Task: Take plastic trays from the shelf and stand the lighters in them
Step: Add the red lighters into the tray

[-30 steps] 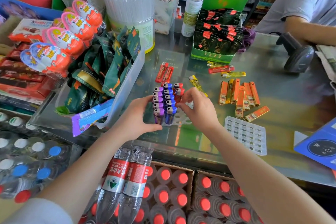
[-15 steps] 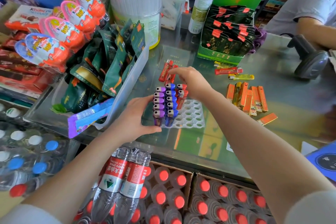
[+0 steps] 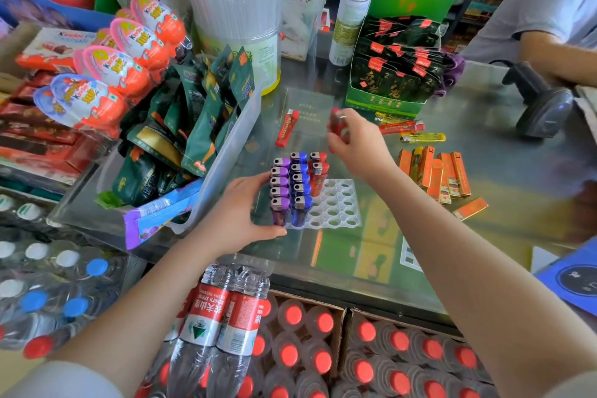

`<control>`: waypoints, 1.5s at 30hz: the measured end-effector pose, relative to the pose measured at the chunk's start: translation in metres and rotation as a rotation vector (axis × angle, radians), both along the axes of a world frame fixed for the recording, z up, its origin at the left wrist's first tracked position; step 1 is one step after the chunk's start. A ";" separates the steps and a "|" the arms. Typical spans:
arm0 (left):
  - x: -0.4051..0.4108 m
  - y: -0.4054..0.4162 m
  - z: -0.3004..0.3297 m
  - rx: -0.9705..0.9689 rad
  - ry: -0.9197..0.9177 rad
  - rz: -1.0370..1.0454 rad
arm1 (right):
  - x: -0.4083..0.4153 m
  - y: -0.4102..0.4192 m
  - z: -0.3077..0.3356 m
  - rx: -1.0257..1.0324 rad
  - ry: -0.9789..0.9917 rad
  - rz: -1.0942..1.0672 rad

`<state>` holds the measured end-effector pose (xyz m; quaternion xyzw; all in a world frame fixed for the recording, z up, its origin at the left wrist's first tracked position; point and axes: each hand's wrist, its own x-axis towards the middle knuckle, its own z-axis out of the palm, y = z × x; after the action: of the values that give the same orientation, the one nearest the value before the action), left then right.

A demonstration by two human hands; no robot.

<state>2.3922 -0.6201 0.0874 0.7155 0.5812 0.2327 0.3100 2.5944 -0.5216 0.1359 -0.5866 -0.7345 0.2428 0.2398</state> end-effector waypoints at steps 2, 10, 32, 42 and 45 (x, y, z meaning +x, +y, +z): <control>0.001 -0.001 0.001 0.013 -0.002 0.019 | 0.010 -0.020 0.004 -0.141 0.365 -0.193; 0.006 -0.001 0.001 0.022 0.041 0.041 | 0.014 -0.085 -0.008 -0.548 0.905 -0.311; 0.002 0.001 -0.004 0.047 -0.001 0.021 | -0.009 -0.081 -0.019 -0.015 -0.126 -0.011; 0.002 0.003 0.002 0.061 -0.065 0.007 | 0.018 -0.050 -0.009 -0.196 -0.110 0.270; 0.001 0.005 0.002 0.049 -0.076 0.011 | 0.020 -0.029 -0.007 -0.110 0.051 0.173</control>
<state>2.3931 -0.6153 0.0894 0.7104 0.5669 0.2758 0.3128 2.6145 -0.5504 0.1284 -0.5269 -0.7616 0.3173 0.2042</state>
